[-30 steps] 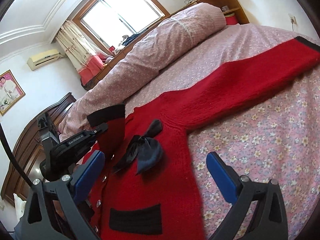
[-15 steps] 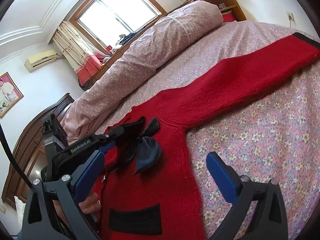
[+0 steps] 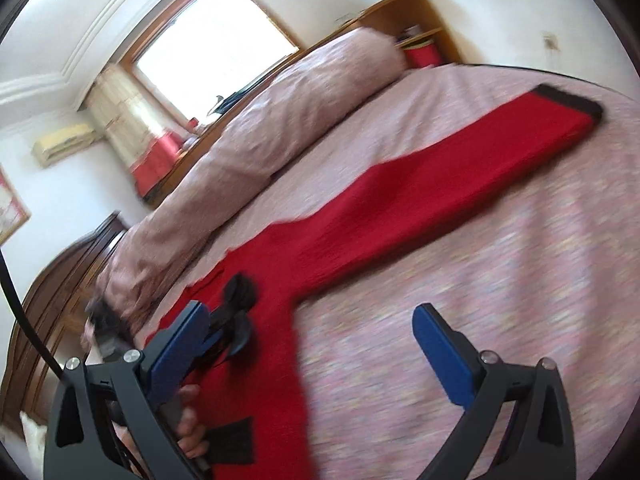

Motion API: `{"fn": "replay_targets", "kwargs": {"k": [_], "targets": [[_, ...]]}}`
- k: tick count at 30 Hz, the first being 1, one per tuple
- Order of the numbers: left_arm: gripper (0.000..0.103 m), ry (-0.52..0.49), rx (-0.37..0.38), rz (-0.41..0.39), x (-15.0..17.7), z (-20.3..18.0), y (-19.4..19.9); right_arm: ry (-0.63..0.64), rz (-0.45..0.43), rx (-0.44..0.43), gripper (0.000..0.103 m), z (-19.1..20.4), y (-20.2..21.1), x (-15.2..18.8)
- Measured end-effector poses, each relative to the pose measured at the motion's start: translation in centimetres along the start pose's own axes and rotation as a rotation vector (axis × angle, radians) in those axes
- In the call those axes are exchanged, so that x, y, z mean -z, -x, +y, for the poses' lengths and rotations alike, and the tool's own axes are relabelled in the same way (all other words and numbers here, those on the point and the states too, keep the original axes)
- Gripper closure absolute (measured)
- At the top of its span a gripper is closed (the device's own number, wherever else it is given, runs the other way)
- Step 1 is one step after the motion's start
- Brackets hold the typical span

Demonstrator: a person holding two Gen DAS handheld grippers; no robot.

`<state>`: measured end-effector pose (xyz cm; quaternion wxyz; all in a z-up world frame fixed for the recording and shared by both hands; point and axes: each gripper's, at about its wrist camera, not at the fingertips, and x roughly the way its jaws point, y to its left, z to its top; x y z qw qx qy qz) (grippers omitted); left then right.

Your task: Fold small clothes

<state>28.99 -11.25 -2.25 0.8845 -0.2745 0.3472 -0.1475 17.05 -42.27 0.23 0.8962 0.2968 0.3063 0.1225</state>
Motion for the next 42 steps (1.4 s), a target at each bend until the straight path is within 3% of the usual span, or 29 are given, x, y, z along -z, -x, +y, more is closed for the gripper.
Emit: {"fn": "replay_targets", "kwargs": {"k": [4,5,7,8,14,18,24,31,42], "targets": [[0.053,0.024,0.023,-0.005,0.0,0.5,0.0,-0.126,-0.075,0.06,0.0,-5.3,2.9,-2.9],[0.053,0.018,0.017,-0.005,0.0,0.3,0.0,-0.148,-0.078,0.114,0.0,-6.7,3.5,-3.6],[0.053,0.006,0.003,-0.007,0.1,0.1,-0.1,-0.118,-0.057,0.307,0.0,-8.9,4.5,-5.2],[0.053,0.004,-0.001,-0.008,0.1,0.1,-0.1,-0.109,-0.064,0.334,0.0,-9.4,4.8,-5.7],[0.053,-0.003,-0.019,-0.011,0.1,-0.1,-0.1,-0.253,-0.136,0.188,0.0,-14.9,5.7,-9.2],[0.053,-0.01,-0.032,-0.014,0.2,-0.2,-0.1,-0.399,-0.126,0.094,0.0,-18.8,4.0,-10.5],[0.053,0.024,-0.158,-0.117,0.5,0.2,1.8,-0.438,-0.129,0.104,0.0,-20.9,2.5,-12.0],[0.052,-0.02,-0.243,-0.083,0.3,-0.3,0.8,-0.408,-0.148,0.09,0.0,-22.2,0.7,-14.1],[0.052,-0.017,-0.246,-0.08,0.4,-0.3,0.7,-0.371,-0.197,0.049,0.0,-22.0,0.4,-14.8]]}}
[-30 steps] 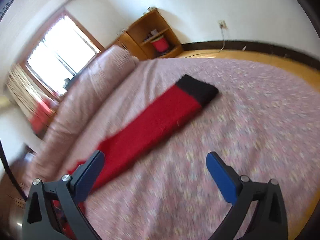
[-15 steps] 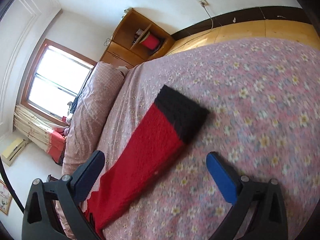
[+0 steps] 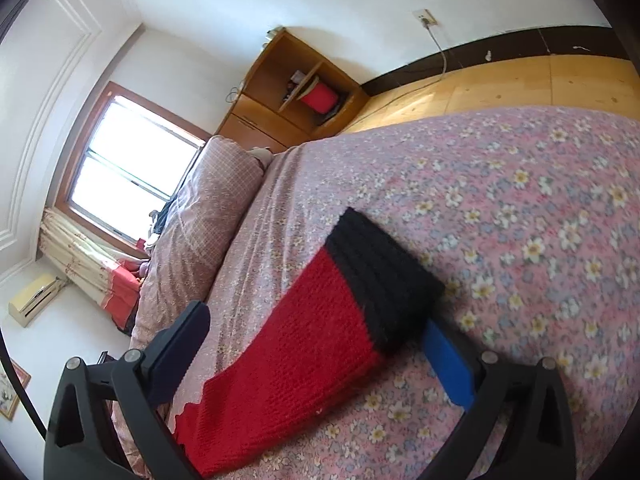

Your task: Fold small clothes

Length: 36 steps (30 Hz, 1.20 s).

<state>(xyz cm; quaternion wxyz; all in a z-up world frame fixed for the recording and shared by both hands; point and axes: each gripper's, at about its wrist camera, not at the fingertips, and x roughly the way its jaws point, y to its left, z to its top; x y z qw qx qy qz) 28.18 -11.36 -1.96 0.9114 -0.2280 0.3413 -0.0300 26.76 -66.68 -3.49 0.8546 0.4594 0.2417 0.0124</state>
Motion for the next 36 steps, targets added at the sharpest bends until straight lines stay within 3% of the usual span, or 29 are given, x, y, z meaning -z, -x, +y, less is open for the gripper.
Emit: {"fn": "replay_targets", "kwargs": {"k": [5,6,8,10,12,15,19,22,24,28,32,35,36], "targets": [[0.052,0.004,0.005,0.002,0.0,0.1,-0.1,0.028,-0.003,0.001,0.005,0.1,-0.2,0.1],[0.052,0.003,0.005,0.003,0.0,0.1,-0.1,0.03,-0.006,0.003,0.013,0.2,-0.2,0.2],[0.051,0.005,0.008,0.003,0.0,0.2,-0.1,0.013,0.007,-0.019,0.043,-0.1,-0.5,0.3],[0.051,0.008,0.012,0.003,0.0,0.2,-0.1,-0.045,0.054,-0.029,0.09,-0.9,-1.3,0.5],[0.051,0.007,0.012,0.006,0.0,0.2,-0.1,-0.069,0.062,0.02,0.092,-1.2,-1.8,1.0],[0.044,-0.003,0.042,0.037,-0.4,0.1,-0.1,0.008,0.034,0.048,0.093,2.4,-1.7,1.1],[0.044,-0.095,0.108,0.131,-2.0,-0.2,2.0,0.128,-0.027,-0.085,0.093,10.8,-0.5,2.1],[0.041,-0.12,0.111,0.11,-4.5,0.9,6.4,0.285,0.006,-0.226,0.093,19.9,-0.4,5.3],[0.032,-0.142,0.068,0.079,-6.6,2.5,9.6,0.458,0.045,-0.274,0.093,26.8,-0.6,9.5],[0.027,-0.211,-0.078,0.003,-9.7,7.0,14.5,0.653,0.12,-0.3,0.093,35.0,-2.4,18.1],[0.026,-0.255,-0.188,-0.075,-10.5,12.8,16.7,0.671,0.155,-0.339,0.093,39.1,-4.7,25.0],[0.026,-0.165,-0.228,-0.155,-9.9,16.8,16.8,0.694,0.179,-0.366,0.093,41.5,-6.9,30.4],[0.026,-0.122,-0.26,-0.139,-10.1,18.0,16.1,0.719,0.189,-0.36,0.093,42.1,-7.7,32.5]]}}
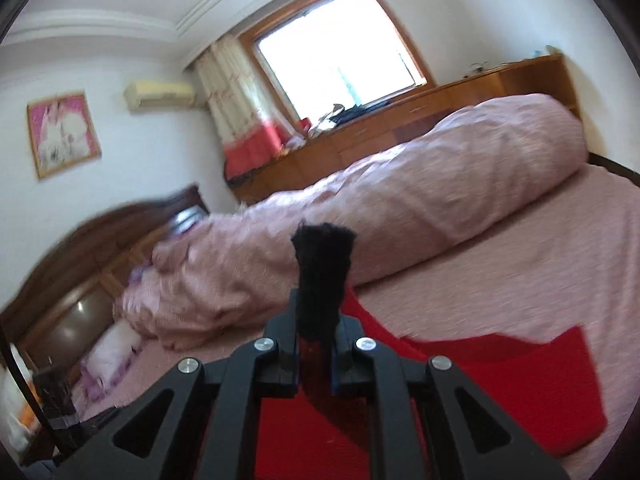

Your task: Fold small clothes

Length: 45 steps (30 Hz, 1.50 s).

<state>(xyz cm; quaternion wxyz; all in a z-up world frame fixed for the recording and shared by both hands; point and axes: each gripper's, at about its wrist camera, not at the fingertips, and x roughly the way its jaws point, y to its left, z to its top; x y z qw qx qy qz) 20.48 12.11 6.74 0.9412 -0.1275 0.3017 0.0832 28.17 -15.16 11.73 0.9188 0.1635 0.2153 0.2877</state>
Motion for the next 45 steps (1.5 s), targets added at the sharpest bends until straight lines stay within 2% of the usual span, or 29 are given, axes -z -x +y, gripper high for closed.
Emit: {"fn": "replay_targets", "kwargs": {"k": [1,4,6,9,14,17,19,26,32,36,38,39,40,43,45], "targets": [[0.026,0.028,-0.016,0.02,-0.2,0.5,-0.8,0.014,0.013,0.001,0.093,1.1,-1.3,1.4],[0.026,0.081,-0.003,0.05,-0.6,1.8,-1.8,0.043,0.07,0.004,0.093,2.9,-3.7,5.3],[0.026,0.08,0.001,0.051,-0.4,1.9,-1.7,0.051,0.086,0.021,0.093,3.6,-5.2,7.8],[0.026,0.05,-0.004,0.056,-0.2,1.1,-1.8,0.007,0.176,0.006,0.093,3.0,-7.2,10.2],[0.026,-0.012,-0.025,0.07,0.2,0.0,-2.7,0.073,0.148,-0.009,0.093,3.5,-6.4,10.0],[0.026,-0.011,-0.032,0.09,0.6,0.0,-2.9,0.083,0.116,-0.063,0.093,3.9,-5.4,9.1],[0.026,-0.002,-0.037,0.104,0.7,0.3,-3.3,0.096,0.129,-0.093,0.093,4.1,-5.4,9.1],[0.026,0.094,-0.047,0.166,1.0,2.1,-4.5,0.12,0.236,-0.076,0.093,4.6,-7.6,11.3],[0.026,0.195,-0.027,0.204,1.1,3.7,-4.9,0.225,0.298,-0.092,0.091,6.6,-8.7,13.6],[0.026,0.211,-0.018,0.213,1.1,3.9,-4.9,0.258,0.411,-0.129,0.081,6.9,-10.1,15.6],[0.026,0.203,-0.013,0.21,1.0,3.8,-4.8,0.256,0.43,-0.144,0.065,7.0,-10.1,15.8],[0.026,0.193,-0.012,0.209,0.9,3.6,-4.6,0.246,0.424,-0.159,0.052,7.1,-9.8,15.6],[0.026,0.185,-0.01,0.208,0.8,3.4,-4.6,0.241,0.415,-0.17,0.046,7.1,-9.5,15.5],[0.026,0.148,-0.003,0.198,0.4,2.8,-4.2,0.248,0.391,-0.189,0.044,7.2,-8.1,14.6],[0.026,0.13,0.033,0.184,0.2,2.4,-3.9,0.274,0.396,-0.181,0.044,6.9,-7.2,14.1]]}}
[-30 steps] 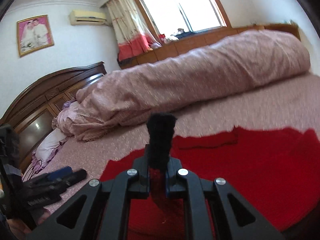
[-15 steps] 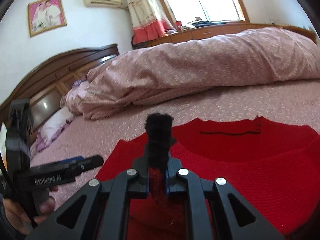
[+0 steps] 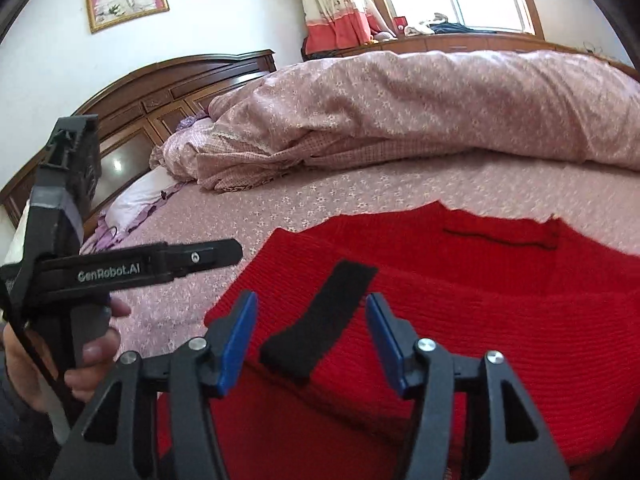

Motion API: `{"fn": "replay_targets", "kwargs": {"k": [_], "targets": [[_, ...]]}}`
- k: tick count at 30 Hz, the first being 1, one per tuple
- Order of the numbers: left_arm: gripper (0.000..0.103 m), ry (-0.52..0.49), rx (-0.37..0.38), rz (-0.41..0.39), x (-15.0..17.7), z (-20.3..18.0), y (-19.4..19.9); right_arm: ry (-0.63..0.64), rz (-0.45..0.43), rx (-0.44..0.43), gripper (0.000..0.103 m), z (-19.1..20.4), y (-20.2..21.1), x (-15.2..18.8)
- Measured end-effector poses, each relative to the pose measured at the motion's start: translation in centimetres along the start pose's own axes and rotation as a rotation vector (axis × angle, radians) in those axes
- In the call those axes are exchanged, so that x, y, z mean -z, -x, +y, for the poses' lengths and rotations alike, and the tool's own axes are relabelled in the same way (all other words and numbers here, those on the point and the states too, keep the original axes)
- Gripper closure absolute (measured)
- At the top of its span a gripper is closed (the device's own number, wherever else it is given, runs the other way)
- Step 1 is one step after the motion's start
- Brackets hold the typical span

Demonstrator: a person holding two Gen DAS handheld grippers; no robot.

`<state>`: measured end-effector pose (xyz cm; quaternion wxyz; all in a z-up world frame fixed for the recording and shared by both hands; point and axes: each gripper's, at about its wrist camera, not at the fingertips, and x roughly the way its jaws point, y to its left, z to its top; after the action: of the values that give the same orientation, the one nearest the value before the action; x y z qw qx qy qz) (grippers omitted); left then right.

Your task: Fold small clothes

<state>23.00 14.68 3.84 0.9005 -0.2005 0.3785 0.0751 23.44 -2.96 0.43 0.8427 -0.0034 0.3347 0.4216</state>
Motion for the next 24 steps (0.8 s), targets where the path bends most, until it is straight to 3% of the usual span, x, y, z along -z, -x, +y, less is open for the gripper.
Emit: {"fn": "replay_targets", "kwargs": {"k": [8,14,17,19,22,24], "targets": [[0.027,-0.025,0.228,0.085,0.5,-2.3,-2.2,-0.038,0.006,0.123,0.044,-5.4,6.6,0.9],[0.027,-0.044,0.235,0.199,2.4,-4.3,-5.5,-0.123,-0.041,0.254,0.044,-11.1,13.1,1.6],[0.027,-0.08,0.234,0.158,3.0,-5.0,-5.7,-0.151,-0.062,0.381,0.044,-13.9,16.4,2.0],[0.035,-0.095,0.259,0.15,3.0,-5.7,-6.1,-0.17,-0.1,0.464,0.044,-15.9,18.6,2.3],[0.086,-0.097,0.237,0.151,3.1,-6.1,-6.7,-0.248,-0.1,0.484,0.044,-19.0,20.4,3.0],[0.09,-0.087,0.246,0.132,3.2,-6.0,-6.6,-0.3,-0.098,0.457,0.045,-20.4,20.6,3.5]]}}
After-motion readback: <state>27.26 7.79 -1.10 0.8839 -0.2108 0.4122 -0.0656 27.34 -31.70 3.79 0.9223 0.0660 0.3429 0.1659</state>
